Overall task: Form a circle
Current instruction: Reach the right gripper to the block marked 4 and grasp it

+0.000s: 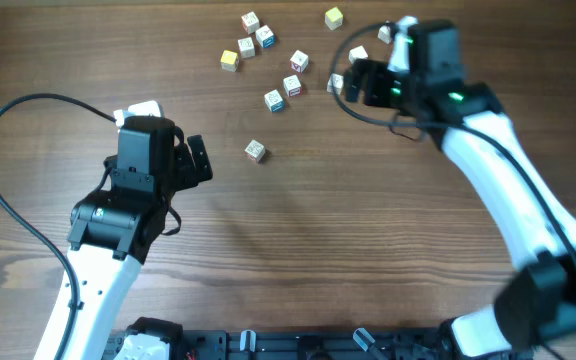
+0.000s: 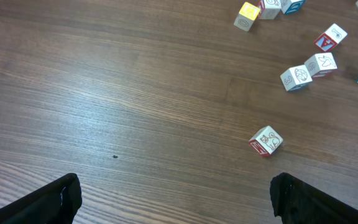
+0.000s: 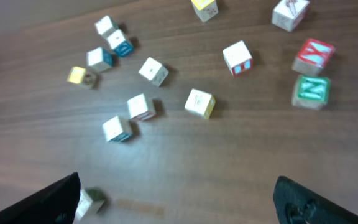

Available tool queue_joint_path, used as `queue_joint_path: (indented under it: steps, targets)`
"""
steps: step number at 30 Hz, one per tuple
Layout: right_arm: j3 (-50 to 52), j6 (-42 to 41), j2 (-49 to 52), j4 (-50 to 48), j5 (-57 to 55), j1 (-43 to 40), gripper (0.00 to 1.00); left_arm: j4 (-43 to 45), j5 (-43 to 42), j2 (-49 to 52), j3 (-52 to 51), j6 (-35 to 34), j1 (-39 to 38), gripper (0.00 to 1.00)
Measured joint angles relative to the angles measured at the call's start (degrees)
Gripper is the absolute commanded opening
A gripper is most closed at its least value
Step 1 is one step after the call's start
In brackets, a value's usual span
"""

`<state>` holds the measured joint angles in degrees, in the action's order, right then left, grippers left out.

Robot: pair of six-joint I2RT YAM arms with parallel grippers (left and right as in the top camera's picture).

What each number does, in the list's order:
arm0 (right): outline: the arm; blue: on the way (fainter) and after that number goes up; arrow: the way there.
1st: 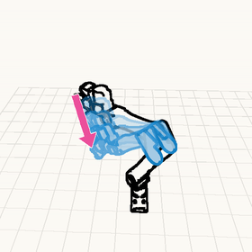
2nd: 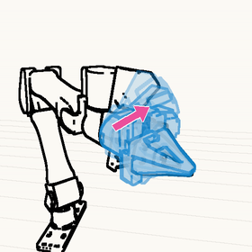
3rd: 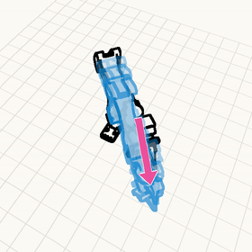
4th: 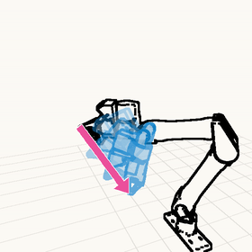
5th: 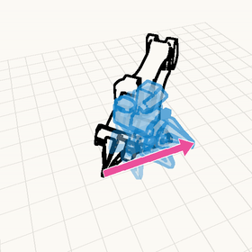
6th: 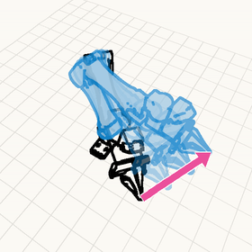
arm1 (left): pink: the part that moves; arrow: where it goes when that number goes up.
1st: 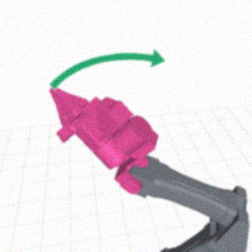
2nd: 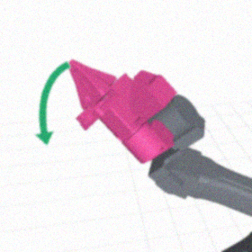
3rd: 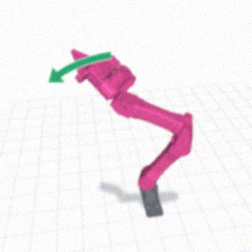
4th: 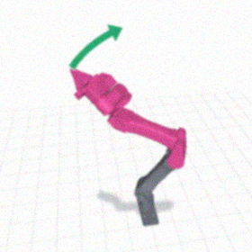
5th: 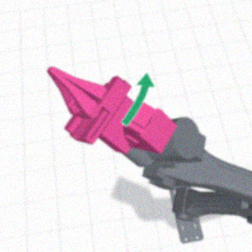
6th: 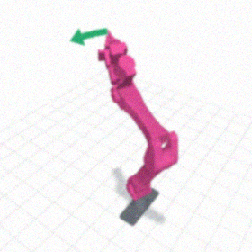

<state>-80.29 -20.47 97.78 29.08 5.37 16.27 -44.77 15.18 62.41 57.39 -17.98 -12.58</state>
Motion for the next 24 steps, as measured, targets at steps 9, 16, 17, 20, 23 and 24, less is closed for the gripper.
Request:
queue_joint_path:
  steps: [9,16,17,20,23,24]
  targets:
    - [-5.6,-2.82,23.45,-18.86,-6.08,1.99,0.92,0.02,-0.02,0.04,0.0,0.0,0.02,1.0]
    - [-6.12,-4.52,29.14,-22.47,-9.38,3.65,0.81,0.0,-0.02,0.07,0.0,0.0,0.02,1.0]
    - [-6.14,-4.76,29.31,-22.49,-9.97,4.02,0.78,0.0,-0.02,0.07,0.0,0.0,0.02,1.0]
    - [-6.25,-5.11,29.79,-22.73,-11.02,4.55,0.69,0.0,-0.02,0.04,-0.02,0.0,0.02,1.0]
    - [-6.34,-5.11,30.18,-23.1,-11.5,4.52,0.64,0.0,-0.02,0.07,-0.02,0.0,0.0,1.0]
    - [-6.43,-5.2,30.45,-23.21,-11.69,4.52,0.6,0.0,-0.02,0.07,0.0,0.0,0.02,1.0]
